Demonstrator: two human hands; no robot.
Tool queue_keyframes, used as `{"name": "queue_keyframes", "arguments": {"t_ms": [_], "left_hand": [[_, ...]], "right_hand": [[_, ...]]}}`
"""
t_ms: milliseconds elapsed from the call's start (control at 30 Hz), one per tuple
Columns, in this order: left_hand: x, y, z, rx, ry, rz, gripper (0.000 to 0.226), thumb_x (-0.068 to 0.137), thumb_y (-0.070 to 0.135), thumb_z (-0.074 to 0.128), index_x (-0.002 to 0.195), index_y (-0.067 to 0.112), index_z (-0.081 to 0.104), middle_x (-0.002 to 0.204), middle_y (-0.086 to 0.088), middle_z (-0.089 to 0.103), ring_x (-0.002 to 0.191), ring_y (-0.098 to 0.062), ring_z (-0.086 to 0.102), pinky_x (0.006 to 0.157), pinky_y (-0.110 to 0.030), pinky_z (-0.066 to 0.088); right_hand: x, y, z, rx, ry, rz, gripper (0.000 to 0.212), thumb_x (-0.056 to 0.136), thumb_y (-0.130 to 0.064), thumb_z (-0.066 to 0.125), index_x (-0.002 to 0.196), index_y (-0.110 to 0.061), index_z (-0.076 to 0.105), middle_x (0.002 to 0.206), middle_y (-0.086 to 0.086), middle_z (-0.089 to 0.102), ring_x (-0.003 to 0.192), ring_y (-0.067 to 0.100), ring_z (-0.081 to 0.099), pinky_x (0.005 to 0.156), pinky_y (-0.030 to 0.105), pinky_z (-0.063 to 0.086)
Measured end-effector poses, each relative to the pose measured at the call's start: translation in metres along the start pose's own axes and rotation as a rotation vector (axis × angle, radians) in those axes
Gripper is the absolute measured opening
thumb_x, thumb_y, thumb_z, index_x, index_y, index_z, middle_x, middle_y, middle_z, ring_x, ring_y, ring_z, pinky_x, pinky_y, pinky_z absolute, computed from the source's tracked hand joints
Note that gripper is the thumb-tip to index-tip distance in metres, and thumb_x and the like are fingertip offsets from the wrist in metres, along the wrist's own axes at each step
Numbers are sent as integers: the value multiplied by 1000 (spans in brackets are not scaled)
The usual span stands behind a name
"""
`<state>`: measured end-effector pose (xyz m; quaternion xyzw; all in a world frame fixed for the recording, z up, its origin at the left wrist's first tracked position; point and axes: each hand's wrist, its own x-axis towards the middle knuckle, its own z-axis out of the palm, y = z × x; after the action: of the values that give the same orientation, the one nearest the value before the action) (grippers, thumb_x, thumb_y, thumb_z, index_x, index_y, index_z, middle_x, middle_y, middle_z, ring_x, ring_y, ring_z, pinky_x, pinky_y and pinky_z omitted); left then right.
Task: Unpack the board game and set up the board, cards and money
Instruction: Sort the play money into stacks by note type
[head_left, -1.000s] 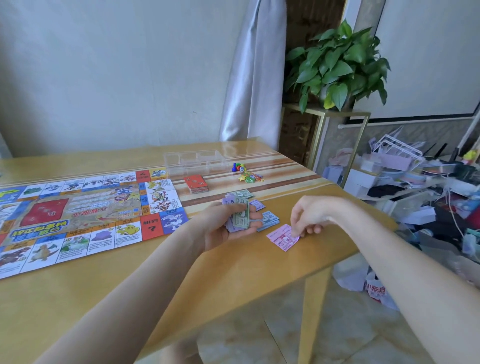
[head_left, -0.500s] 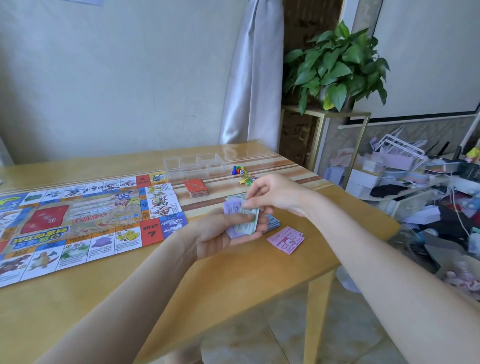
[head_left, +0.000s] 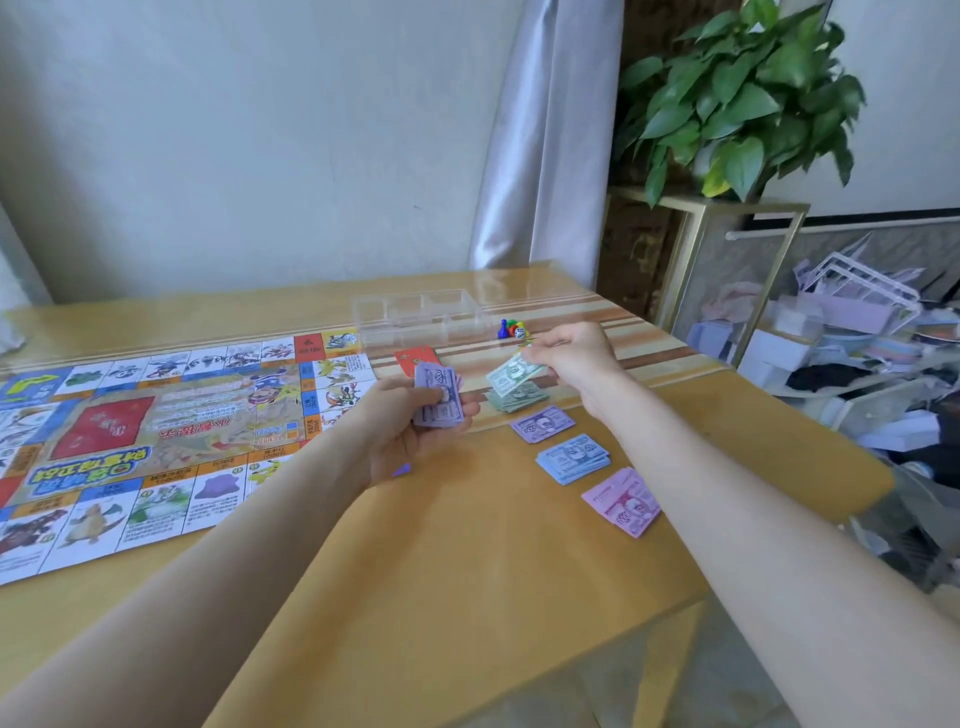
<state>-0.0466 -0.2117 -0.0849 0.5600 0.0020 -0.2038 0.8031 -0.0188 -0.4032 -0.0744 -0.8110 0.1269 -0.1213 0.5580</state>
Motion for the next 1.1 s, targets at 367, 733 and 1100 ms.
{"name": "queue_keyframes", "arguments": {"t_ms": [367,733,1100], "left_hand": [[26,-9,-1,-46,5,10,24,96,-5,40,116,-6,53,101,-22,66,90,-26,66,73,-32,57],[16,-4,2,-117,134,140,21,95,-5,42,114,-4,50,91,-13,66,74,-17,68,68,-25,57],[23,-17,0,-147,83,150,20,95,-5,43,113,-5,51,92,-15,66,74,-18,70,72,-27,57]], "right_hand": [[23,17,16,-684,22,-106,18,79,-16,71,93,-12,62,97,2,56,91,20,52,73,27,40],[6,-15,8,-1201,-537,-495,51,84,6,50,129,-18,47,130,4,46,125,20,38,97,38,41],[14,-21,5,-1259,-657,-368,49,84,-4,62,129,-17,49,131,0,49,114,21,49,90,29,42]]}}
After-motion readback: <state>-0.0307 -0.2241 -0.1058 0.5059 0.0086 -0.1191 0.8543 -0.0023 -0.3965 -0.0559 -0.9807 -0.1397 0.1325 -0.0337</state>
